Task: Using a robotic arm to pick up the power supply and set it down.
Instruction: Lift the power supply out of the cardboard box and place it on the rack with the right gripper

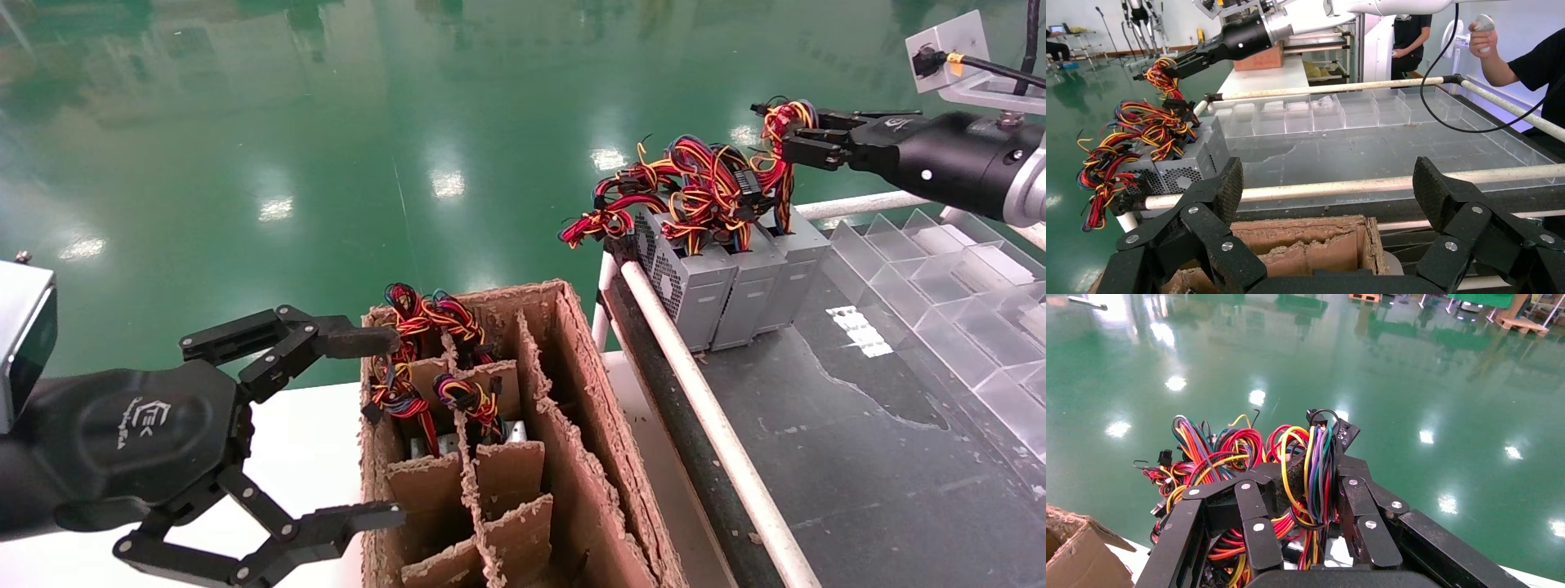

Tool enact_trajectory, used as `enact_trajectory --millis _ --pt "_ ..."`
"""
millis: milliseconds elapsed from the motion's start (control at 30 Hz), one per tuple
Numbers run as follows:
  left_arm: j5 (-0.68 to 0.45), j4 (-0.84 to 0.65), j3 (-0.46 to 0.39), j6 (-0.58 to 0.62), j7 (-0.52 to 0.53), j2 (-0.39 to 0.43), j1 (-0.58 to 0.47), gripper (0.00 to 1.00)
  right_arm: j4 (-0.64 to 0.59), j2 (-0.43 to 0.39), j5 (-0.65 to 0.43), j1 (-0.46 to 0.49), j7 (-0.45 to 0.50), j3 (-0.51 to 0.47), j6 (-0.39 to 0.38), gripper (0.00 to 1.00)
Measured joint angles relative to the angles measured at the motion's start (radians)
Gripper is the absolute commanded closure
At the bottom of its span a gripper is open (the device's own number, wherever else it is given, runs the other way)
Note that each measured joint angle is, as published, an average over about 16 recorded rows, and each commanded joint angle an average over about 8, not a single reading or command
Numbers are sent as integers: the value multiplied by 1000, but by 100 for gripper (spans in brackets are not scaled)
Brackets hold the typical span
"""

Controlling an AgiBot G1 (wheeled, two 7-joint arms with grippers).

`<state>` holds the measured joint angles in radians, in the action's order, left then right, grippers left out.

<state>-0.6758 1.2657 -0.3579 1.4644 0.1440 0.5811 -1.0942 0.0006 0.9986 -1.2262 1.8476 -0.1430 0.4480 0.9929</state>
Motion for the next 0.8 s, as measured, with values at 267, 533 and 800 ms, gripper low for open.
enact_trajectory --millis 267,533,800 --pt "0 0 0 0 0 0 0 0 -4 2 -7 -1 4 5 -3 0" --pt "0 0 0 0 0 0 0 0 -6 2 -14 -4 6 10 -6 0" --pt "0 0 0 0 0 0 0 0 -7 -3 -25 -7 10 18 -4 0"
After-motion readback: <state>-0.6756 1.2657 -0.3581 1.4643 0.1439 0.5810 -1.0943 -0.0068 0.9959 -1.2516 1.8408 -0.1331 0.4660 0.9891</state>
